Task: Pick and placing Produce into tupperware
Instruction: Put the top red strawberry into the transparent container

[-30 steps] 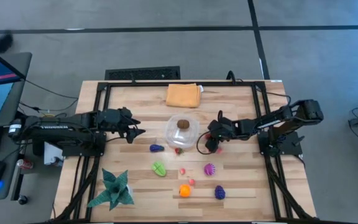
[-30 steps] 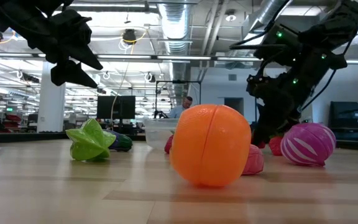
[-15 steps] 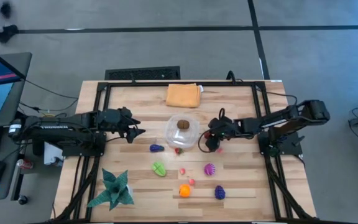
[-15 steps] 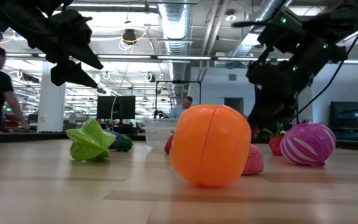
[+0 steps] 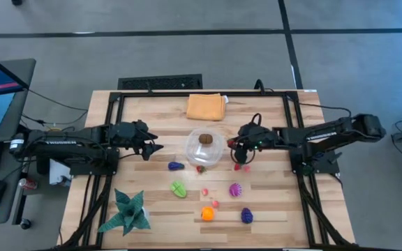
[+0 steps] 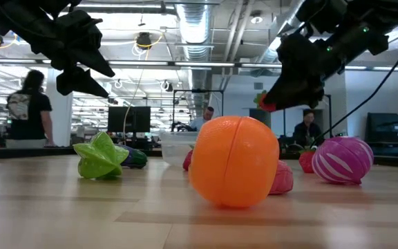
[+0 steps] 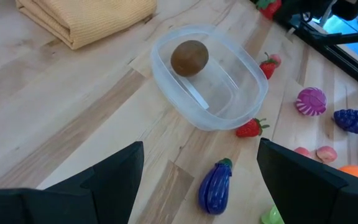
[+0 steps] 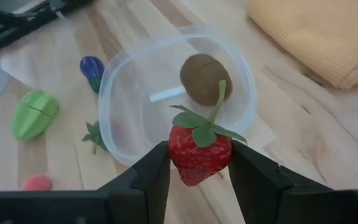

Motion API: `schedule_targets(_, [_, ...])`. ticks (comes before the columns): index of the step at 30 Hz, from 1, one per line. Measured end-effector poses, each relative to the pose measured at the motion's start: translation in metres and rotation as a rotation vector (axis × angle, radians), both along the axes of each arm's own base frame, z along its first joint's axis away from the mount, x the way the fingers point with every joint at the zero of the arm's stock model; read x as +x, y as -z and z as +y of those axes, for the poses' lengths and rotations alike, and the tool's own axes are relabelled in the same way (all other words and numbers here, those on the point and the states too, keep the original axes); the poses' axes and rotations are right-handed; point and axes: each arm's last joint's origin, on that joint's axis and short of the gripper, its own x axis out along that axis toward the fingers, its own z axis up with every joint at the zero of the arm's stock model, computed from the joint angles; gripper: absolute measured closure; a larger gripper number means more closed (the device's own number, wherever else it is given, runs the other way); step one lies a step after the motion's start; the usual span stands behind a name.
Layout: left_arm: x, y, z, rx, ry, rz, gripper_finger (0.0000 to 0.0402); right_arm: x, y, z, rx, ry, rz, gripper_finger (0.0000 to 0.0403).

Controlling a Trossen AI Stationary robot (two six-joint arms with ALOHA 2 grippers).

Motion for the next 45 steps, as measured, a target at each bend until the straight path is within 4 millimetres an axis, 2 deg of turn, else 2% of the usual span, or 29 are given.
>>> schedule_targets(12, [0.0,-0.001,0.0,0.004,-0.004,-0.01,0.01,0.021,0.006,0.009,0.014,-0.064,-0.071,0.0228])
schedule_targets(21, [0.0,-0.001,0.0,0.003,-0.004,-0.011,0.01,0.062,0.002,0.01,-0.031,-0.165,-0.051,0.0223])
schedule_targets(26, [0.001,-0.002,0.0,0.005,-0.004,-0.02,0.01,0.077,0.008,0.004,-0.017,-0.179,-0.025,0.0224])
schedule_targets(31, [0.001,-0.002,0.0,0.006,-0.004,-0.022,0.01,0.084,0.017,-0.003,-0.003,-0.167,0.003,0.0226])
schedule_targets(38, [0.001,-0.002,0.0,0.014,-0.001,-0.022,0.01,0.079,0.028,-0.011,0.032,-0.149,0.092,0.0214])
schedule_targets(45, [0.001,-0.002,0.001,0.027,-0.011,-0.02,0.01,0.076,0.017,-0.012,0.005,-0.158,0.067,0.0183])
